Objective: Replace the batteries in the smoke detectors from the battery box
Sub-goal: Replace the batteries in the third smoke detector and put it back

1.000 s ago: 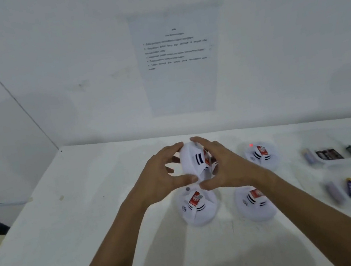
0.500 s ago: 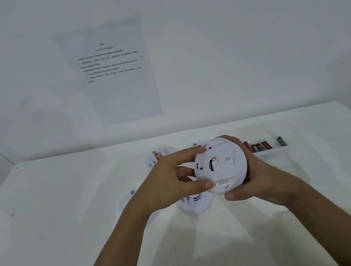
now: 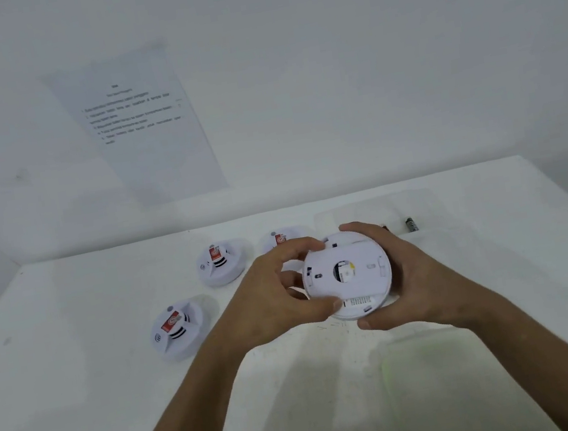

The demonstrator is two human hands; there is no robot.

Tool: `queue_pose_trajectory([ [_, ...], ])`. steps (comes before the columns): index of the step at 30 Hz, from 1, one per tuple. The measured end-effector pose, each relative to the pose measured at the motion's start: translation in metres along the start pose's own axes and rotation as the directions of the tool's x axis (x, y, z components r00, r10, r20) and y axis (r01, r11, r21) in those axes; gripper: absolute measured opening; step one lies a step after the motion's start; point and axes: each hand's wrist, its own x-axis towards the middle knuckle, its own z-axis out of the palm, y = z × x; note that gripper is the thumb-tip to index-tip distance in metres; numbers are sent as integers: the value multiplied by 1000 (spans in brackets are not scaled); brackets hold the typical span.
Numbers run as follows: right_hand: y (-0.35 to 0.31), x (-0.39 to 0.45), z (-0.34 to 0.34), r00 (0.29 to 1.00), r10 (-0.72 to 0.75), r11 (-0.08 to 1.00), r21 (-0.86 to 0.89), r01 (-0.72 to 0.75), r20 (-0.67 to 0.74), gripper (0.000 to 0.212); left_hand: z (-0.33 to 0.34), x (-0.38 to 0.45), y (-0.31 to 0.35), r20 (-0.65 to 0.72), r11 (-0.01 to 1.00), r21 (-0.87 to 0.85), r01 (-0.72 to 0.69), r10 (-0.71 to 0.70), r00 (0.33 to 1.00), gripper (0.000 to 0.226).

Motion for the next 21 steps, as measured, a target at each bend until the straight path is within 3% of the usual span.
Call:
queue_pose_trajectory([
  [6, 5, -4, -10, 999, 13, 997, -81, -10, 43, 114, 8, -2, 18, 24, 987, 162, -2, -2, 1000, 65],
  [14, 17, 1, -10, 994, -101, 989, -116, 96, -33, 98, 25, -6, 9, -126, 960, 277, -47, 85, 988, 59],
  [21, 25, -1, -16, 995, -96, 990, -106, 93, -18, 91, 36, -1, -1, -95, 823, 553, -126, 213, 972, 61],
])
